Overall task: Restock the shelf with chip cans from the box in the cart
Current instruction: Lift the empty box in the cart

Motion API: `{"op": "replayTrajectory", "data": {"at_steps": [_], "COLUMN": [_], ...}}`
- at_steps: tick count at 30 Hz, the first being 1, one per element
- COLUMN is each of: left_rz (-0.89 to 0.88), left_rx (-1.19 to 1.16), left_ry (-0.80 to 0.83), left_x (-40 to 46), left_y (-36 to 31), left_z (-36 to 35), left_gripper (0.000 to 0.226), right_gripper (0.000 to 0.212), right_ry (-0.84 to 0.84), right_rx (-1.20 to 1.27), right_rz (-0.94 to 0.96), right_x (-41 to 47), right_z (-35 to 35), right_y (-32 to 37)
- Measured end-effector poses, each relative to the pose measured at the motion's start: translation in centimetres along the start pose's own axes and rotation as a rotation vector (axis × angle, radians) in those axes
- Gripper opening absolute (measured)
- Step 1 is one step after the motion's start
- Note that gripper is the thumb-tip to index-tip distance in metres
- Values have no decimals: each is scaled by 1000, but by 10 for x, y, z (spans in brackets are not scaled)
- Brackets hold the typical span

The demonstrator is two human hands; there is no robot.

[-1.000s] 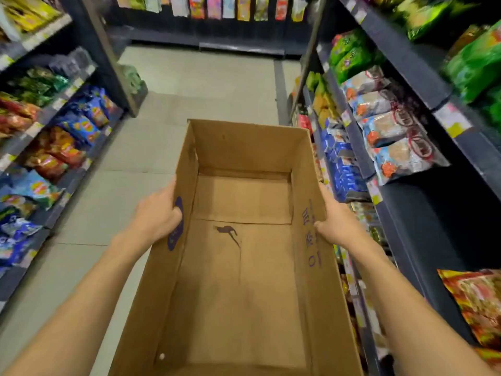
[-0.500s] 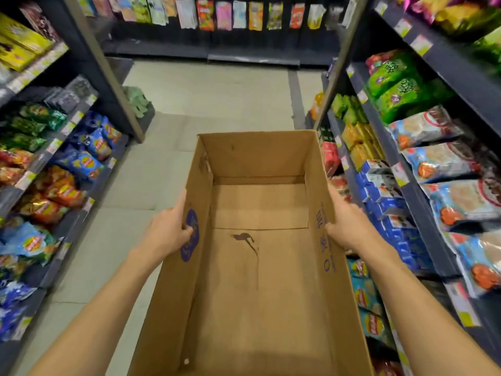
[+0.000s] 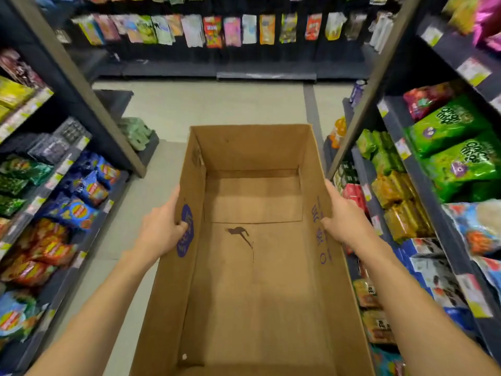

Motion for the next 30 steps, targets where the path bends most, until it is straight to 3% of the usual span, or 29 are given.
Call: {"op": "replayTrajectory", "data": {"at_steps": [9, 16, 24, 30], "left_rz": [-37, -79, -80, -56], "left_rx": [88, 16, -41, -70], "left_ry": [75, 59, 72, 98], "left_x": [206, 403, 573, 713], "left_y": [-48, -74, -99, -117], "left_z": [-31, -25, -14, -41], "left_gripper": [96, 93, 87, 85], "right_gripper": [94, 85, 82, 84], "right_ry": [-6, -51, -102, -74], "right_rx": [41, 101, 129, 112], "right_rz": [-58, -80, -88, -120], "right_x": [197, 362, 521, 668], "right_z": [13, 58, 85, 83], "right_y": [-19, 11, 38, 27]}}
Point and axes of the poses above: each hand's wrist, its own x-axis towards the middle knuckle, its own z-axis out of the back of the hand, y = z × x, the point moved 4 cm from there along x, towards the middle knuckle
